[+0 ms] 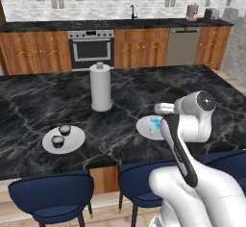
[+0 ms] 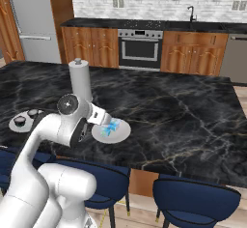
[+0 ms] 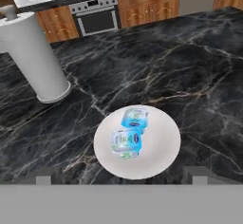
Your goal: Place two yogurt containers on each plate.
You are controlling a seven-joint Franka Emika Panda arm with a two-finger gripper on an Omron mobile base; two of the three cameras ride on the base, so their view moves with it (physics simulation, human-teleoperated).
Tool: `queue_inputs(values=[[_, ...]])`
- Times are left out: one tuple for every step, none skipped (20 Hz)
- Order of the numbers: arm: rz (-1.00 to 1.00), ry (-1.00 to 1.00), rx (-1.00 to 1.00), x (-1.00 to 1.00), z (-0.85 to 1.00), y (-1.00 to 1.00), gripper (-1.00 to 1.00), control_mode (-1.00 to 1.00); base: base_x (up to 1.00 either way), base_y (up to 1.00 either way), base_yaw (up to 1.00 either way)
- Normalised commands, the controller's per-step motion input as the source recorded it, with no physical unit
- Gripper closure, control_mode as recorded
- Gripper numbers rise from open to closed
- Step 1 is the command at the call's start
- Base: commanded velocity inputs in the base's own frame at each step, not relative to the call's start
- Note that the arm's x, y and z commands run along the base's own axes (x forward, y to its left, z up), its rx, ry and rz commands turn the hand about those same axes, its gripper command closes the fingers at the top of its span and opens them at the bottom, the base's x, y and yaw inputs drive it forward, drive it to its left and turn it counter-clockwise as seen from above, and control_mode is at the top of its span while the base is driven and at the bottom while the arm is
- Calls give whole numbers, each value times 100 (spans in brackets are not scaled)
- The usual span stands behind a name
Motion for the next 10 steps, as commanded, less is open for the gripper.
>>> queue_inputs(values=[[0, -23, -5, -59, 61, 0, -100, -100, 0, 0, 0], [0, -15, -7, -58, 73, 0, -100, -100, 0, 0, 0], [0, -9, -6, -64, 79, 0, -100, -100, 0, 0, 0], [-2, -9, -2, -74, 91, 0, -100, -100, 0, 0, 0], [-3, 0, 0, -62, 97, 0, -100, -100, 0, 0, 0], [-4, -3, -5, -59, 99, 0, -100, -100, 0, 0, 0], [-4, 0, -3, -62, 100, 0, -100, -100, 0, 0, 0], [-4, 0, 0, -71, 100, 0, -100, -100, 0, 0, 0], [-4, 0, 0, -76, 100, 0, -100, -100, 0, 0, 0], [-4, 0, 0, -76, 100, 0, -100, -100, 0, 0, 0]])
